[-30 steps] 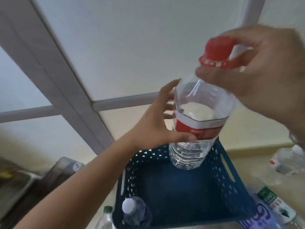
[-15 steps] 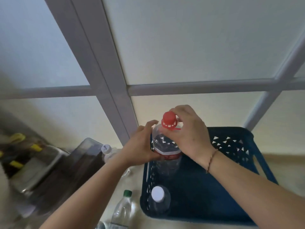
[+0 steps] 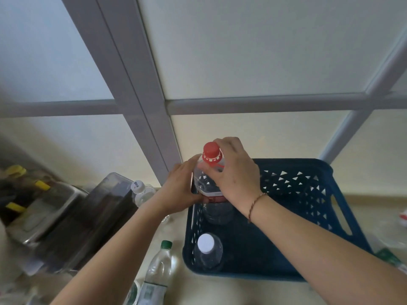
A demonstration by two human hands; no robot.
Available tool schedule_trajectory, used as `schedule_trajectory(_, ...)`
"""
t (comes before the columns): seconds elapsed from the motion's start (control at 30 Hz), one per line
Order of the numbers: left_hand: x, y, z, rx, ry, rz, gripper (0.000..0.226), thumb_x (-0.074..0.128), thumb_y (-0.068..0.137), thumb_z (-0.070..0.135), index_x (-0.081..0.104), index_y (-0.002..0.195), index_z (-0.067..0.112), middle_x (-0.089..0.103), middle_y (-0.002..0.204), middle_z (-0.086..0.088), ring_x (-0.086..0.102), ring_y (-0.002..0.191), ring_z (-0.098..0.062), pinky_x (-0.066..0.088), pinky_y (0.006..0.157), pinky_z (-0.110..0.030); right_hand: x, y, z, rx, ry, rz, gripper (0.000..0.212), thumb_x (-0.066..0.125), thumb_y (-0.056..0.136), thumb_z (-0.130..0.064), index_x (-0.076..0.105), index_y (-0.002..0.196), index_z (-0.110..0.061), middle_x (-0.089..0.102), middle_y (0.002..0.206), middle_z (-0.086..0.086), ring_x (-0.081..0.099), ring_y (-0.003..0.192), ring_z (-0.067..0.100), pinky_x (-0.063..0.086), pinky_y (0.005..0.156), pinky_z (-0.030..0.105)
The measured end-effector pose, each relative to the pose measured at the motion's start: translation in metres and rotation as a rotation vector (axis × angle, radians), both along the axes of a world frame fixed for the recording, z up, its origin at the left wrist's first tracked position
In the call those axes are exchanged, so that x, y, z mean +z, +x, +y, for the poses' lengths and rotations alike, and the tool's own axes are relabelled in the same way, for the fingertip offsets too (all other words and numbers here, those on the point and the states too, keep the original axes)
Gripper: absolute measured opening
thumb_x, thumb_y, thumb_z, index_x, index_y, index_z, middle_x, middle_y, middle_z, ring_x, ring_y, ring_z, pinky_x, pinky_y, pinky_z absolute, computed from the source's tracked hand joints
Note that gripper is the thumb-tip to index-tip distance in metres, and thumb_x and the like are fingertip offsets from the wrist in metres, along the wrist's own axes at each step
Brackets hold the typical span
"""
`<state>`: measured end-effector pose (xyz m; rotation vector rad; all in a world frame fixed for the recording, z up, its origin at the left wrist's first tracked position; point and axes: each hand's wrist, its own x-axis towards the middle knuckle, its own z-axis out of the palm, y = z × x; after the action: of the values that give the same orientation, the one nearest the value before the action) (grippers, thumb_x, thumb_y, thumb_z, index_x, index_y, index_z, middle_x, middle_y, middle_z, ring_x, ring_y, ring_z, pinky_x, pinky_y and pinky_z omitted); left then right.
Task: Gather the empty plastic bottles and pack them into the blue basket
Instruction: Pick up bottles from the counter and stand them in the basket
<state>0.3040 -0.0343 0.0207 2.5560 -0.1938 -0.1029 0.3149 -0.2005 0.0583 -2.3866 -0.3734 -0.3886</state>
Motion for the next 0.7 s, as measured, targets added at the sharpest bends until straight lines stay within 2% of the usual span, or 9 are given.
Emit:
schedule_trajectory(0.07, 0.002, -0.004, 0.001, 0.014, 0.001, 0.031, 0.115, 0.09, 0.069, 0.039, 0.014, 0.156, 0.032, 0.04, 0.155, -0.001, 0.038, 0.137, -0.025, 0.035, 0.114, -0.052, 0.0, -0.002, -0.001, 0.012, -0.027, 0.01, 0.06, 0.067, 0.082, -0.054, 0.05, 0.132, -0.023, 0.052, 0.132, -0.001, 0.059, 0.11, 0.019, 0.055, 0.084, 0.035)
schedule_trajectory(0.17, 0.016, -0.02, 0.004, 0.072, -0.068, 0.068, 0.108, 0.086, 0.074, 0.038, 0.015, 0.156, 0.033, 0.033, 0.159, 0.001, 0.043, 0.137, -0.02, 0.039, 0.112, -0.045, 0.009, -0.003, -0.013, 0.076, -0.12, 0.079, 0.072, 0.064, 0.081, -0.061, 0.039, 0.139, -0.026, 0.045, 0.142, -0.002, 0.057, 0.117, 0.02, 0.052, 0.088, 0.033)
schedule_trajectory(0.27, 0.037, -0.048, 0.0, 0.152, -0.167, -0.126, 0.086, 0.079, 0.078, 0.039, 0.034, 0.15, 0.025, 0.043, 0.153, -0.001, 0.051, 0.125, -0.016, 0.047, 0.105, -0.044, 0.028, -0.013, -0.039, 0.105, -0.188, 0.066, 0.086, 0.058, 0.078, -0.07, 0.028, 0.147, -0.029, 0.036, 0.153, -0.002, 0.05, 0.129, 0.022, 0.051, 0.093, 0.039)
schedule_trajectory(0.33, 0.046, -0.072, -0.007, 0.19, -0.247, -0.249, 0.07, 0.076, 0.082, 0.035, 0.044, 0.143, 0.023, 0.05, 0.146, -0.002, 0.054, 0.12, -0.016, 0.05, 0.1, -0.044, 0.037, -0.029, -0.059, 0.073, -0.155, 0.022, 0.082, 0.054, 0.081, -0.071, 0.03, 0.147, -0.029, 0.039, 0.152, -0.002, 0.05, 0.13, 0.02, 0.051, 0.096, 0.04)
schedule_trajectory(0.43, 0.051, -0.112, -0.025, 0.183, -0.322, -0.44, 0.049, 0.071, 0.086, 0.041, 0.055, 0.13, 0.026, 0.058, 0.133, 0.0, 0.057, 0.116, -0.02, 0.052, 0.096, -0.045, 0.044, -0.064, -0.091, 0.054, -0.085, 0.034, 0.07, 0.056, 0.085, -0.062, 0.036, 0.144, -0.03, 0.048, 0.145, -0.005, 0.057, 0.12, 0.018, 0.052, 0.097, 0.04)
schedule_trajectory(0.5, 0.05, -0.138, -0.041, 0.102, -0.328, -0.591, 0.037, 0.071, 0.09, 0.033, 0.058, 0.123, 0.027, 0.059, 0.125, 0.002, 0.057, 0.115, -0.021, 0.05, 0.098, -0.042, 0.042, -0.092, -0.117, 0.031, -0.06, 0.055, 0.064, 0.06, 0.086, -0.055, 0.04, 0.142, -0.031, 0.052, 0.14, -0.006, 0.058, 0.116, 0.015, 0.052, 0.097, 0.04)
schedule_trajectory(0.6, 0.037, -0.168, -0.079, -0.134, -0.363, -0.779, 0.027, 0.07, 0.085, 0.017, 0.066, 0.111, 0.011, 0.063, 0.113, -0.004, 0.061, 0.103, -0.025, 0.047, 0.092, -0.034, 0.028, -0.145, -0.159, -0.047, -0.029, 0.071, 0.057, 0.063, 0.086, -0.049, 0.045, 0.137, -0.032, 0.057, 0.132, -0.012, 0.056, 0.117, 0.006, 0.05, 0.099, 0.035)
schedule_trajectory(0.7, 0.019, -0.186, -0.138, -0.361, -0.489, -0.698, 0.024, 0.068, 0.085, 0.021, 0.069, 0.106, 0.01, 0.066, 0.111, -0.002, 0.063, 0.102, -0.026, 0.047, 0.092, -0.035, 0.009, -0.197, -0.202, -0.174, -0.032, 0.069, 0.051, 0.063, 0.085, -0.046, 0.052, 0.132, -0.031, 0.06, 0.126, -0.014, 0.057, 0.115, 0.004, 0.048, 0.099, 0.03)
